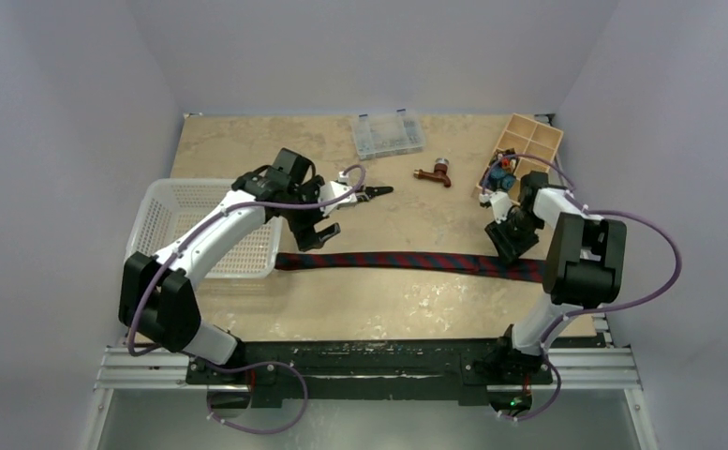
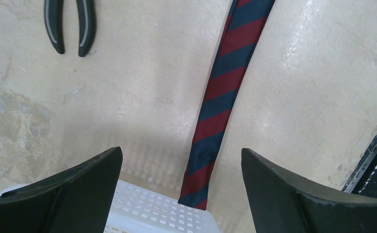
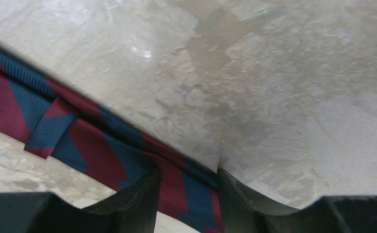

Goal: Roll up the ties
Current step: Flatten out the tie at the center of the board.

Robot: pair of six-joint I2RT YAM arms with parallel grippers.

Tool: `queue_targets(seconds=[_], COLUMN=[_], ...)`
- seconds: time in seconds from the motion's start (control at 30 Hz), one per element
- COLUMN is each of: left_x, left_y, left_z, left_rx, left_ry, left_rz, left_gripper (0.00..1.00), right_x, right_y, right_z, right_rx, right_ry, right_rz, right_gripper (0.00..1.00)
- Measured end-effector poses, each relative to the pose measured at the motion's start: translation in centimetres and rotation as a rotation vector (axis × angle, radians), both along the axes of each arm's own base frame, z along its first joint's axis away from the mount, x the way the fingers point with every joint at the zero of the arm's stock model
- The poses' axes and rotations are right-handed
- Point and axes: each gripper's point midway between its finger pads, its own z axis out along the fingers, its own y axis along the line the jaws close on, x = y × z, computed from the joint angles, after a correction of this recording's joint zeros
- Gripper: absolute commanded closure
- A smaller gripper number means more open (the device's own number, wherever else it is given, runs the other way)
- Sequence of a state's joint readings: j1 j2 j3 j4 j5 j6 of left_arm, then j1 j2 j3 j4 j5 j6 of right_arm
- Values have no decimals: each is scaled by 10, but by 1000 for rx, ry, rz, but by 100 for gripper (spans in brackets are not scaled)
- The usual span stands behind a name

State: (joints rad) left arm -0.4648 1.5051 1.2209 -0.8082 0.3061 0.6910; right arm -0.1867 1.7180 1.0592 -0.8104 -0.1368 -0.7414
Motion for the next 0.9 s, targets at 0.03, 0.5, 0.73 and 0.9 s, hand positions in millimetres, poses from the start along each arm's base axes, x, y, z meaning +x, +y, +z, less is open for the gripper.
queue_targets(seconds=[0.03,0.5,0.73,0.9], left_x=[1,4,7,1], left_y=[-1,-13,-25,-18], left_z=[6,99,98,96], left_rx=[-27,-423,-482,-499], left_ry=[-2,-150,-5,-55], left_rz=[21,197,205,179], left_gripper=[3,0,0,0], right_x=[-1,-3,25,65], right_y=[-6,-130,-121,-83], right_z=[-5,2,56,159], right_rx=[-19,-207,-170,-142], right_ry=[11,1,-152,-480], right_rz=[2,-4,64,133], right_gripper=[58,49,13,2])
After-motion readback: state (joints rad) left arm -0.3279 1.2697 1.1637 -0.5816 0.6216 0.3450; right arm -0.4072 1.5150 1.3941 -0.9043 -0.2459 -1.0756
